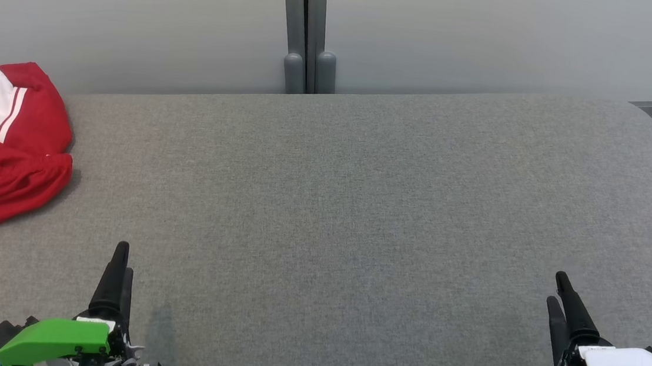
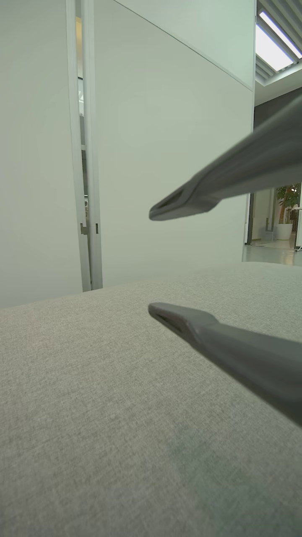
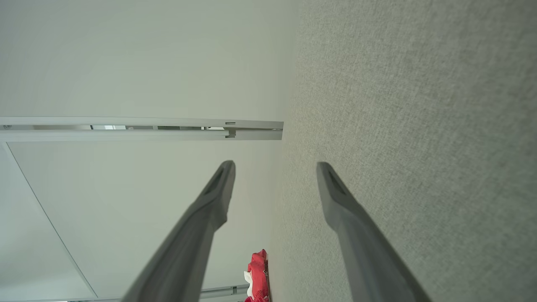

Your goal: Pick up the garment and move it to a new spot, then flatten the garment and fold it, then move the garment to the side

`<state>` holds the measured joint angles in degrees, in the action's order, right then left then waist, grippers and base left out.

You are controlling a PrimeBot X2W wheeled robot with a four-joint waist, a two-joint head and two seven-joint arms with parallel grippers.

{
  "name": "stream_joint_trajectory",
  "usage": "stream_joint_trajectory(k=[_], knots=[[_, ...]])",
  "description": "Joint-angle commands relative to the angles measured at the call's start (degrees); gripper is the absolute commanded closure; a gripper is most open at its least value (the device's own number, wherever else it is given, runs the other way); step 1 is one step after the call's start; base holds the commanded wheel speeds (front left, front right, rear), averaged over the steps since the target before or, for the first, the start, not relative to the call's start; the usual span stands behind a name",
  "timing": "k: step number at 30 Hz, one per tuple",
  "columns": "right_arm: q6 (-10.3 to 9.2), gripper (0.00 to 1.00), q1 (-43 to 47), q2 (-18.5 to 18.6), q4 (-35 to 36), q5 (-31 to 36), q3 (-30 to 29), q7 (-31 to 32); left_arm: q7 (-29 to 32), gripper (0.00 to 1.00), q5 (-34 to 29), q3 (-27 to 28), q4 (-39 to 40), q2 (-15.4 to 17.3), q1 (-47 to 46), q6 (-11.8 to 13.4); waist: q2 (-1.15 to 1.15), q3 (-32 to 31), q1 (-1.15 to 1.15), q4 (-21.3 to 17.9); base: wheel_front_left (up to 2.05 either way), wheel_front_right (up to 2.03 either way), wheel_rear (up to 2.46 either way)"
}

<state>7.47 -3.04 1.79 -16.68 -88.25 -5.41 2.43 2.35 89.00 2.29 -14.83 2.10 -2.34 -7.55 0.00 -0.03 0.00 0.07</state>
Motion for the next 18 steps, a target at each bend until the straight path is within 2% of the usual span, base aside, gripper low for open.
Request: stream_joint_trajectory(k=[1, 10, 18], knots=[[0.01, 0.0, -0.5, 0.48, 1.19, 1.47, -0.34, -0.64, -0.6, 0.0, -1.43, -0.36, 1.56, 0.27, -0.38, 0.02, 0.0, -0.01, 0.0, 0.02, 0.0, 0.0, 0.0], [0.01, 0.0, -0.15, 0.59, 3.99, 12.76, -1.34, -2.81, -2.76, 0.0, -9.7, -1.14, 3.78, 0.36, -0.57, 0.03, 0.0, -0.1, 0.0, 0.1, 0.0, 0.0, 0.0], [0.01, 0.0, 0.67, 0.68, 7.3, 24.16, -1.49, -4.63, -4.57, 0.0, -20.44, -2.18, 6.17, 0.43, -0.58, 1.17, 0.0, -0.12, 0.0, 0.2, 0.0, 0.0, 0.0]])
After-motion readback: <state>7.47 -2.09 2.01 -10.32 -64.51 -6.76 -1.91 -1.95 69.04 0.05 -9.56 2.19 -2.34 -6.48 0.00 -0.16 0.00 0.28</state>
